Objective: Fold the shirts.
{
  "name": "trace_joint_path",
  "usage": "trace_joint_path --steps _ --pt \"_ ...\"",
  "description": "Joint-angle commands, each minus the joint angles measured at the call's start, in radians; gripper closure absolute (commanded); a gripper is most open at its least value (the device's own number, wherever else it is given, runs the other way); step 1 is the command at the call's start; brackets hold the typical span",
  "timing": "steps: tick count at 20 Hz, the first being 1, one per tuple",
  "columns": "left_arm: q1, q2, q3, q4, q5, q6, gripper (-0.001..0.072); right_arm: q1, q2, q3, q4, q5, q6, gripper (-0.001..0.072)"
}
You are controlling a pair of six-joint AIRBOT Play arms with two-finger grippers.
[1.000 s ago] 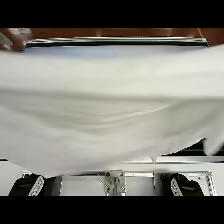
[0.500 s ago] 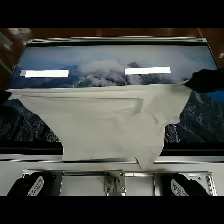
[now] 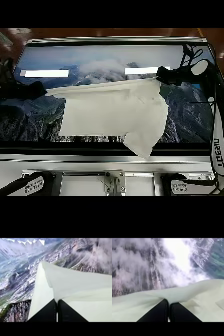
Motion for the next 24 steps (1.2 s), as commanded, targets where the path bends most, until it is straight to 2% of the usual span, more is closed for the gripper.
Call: trace_joint_path --steps 1,2,3,4,5,8,10,11,13,16,19,24 --pt "-0.029 -0.191 -0.005 -0.145 0.025 0.002 0.0668 0.017 -0.089 -0.006 0.052 0.012 0.037 0.0657" --pt "-0.039 -0.224 -0.005 -0.167 0.025 0.002 0.0660 0.018 -0.102 -0.006 0.059 0.030 0.037 0.0563" --pt "-0.043 -0.245 -0.002 -0.195 0.023 0.003 0.0523 0.017 -0.107 -0.005 0.068 0.044 0.037 0.0219" --pt "-0.039 -0.254 0.006 -0.205 0.003 0.003 0.0223 0.013 -0.106 -0.004 0.059 0.065 0.025 0.0019" --pt "-0.026 -0.254 0.017 -0.196 -0.032 0.029 0.0007 0.000 -0.101 0.006 0.040 0.113 0.008 0.0019" --pt "0.077 -0.253 0.068 -0.066 -0.319 0.180 -0.0004 -0.072 -0.062 0.037 -0.168 0.403 -0.067 0.0020" --pt "0.165 -0.250 0.036 -0.016 -0.506 0.241 -0.0004 -0.141 -0.040 0.003 -0.352 0.640 -0.098 0.0021" --pt "0.212 -0.245 -0.006 -0.019 -0.542 0.255 -0.0004 -0.193 -0.029 -0.042 -0.358 0.717 -0.114 0.0022" --pt "0.301 -0.226 -0.135 -0.041 -0.513 0.277 -0.0005 -0.297 0.011 -0.173 -0.224 0.727 -0.107 0.0021" --pt "0.382 -0.224 -0.286 -0.124 -0.431 0.346 -0.0004 -0.380 0.079 -0.365 -0.037 0.614 -0.126 0.0022" --pt "0.362 -0.225 -0.338 -0.168 -0.346 0.385 -0.0001 -0.382 0.117 -0.433 -0.001 0.531 -0.124 0.0021" --pt "0.266 -0.263 -0.345 -0.196 -0.257 0.385 0.0006 -0.382 0.117 -0.433 0.008 0.523 -0.124 0.0021"
